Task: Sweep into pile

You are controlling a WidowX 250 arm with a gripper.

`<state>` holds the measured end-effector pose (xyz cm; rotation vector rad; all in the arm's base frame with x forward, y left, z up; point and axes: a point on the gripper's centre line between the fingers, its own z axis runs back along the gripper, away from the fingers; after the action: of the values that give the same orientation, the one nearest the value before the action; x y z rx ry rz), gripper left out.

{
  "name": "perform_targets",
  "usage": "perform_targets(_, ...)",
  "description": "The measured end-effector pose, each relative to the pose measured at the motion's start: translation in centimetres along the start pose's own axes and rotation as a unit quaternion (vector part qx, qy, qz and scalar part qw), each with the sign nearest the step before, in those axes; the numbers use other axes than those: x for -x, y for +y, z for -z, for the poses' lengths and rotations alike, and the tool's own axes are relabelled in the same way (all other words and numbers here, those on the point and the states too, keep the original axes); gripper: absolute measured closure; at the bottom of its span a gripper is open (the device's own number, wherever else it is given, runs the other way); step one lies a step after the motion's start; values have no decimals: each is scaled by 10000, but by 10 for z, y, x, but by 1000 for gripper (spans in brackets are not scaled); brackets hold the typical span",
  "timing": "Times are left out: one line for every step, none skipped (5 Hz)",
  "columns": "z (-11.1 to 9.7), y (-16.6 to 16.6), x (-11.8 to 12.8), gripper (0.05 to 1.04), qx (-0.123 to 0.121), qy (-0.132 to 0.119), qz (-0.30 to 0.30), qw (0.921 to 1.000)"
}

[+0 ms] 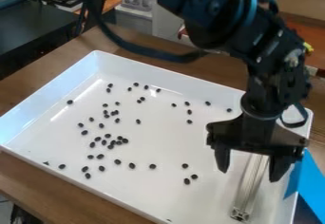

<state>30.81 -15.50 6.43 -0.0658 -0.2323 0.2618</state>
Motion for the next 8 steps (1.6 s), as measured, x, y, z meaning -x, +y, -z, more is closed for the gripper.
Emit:
perform_targets(9,2,4,112,-107,132,-43,9998)
perform_targets(7,-1,3,387,-60,151,-50,9999)
perform_targets(7,-5,3,682,10,237,11,9997)
perform_targets(8,-2,-1,745,38,227,40,9997)
perform_targets(8,3,-5,746,39,236,-22,9997)
perform_targets(10,11,-9,746,77,337,54,9994)
perform_targets(12,26,-12,746,179,420,256,9986)
perform_targets(13,42,-16,746,251,485,381,9978)
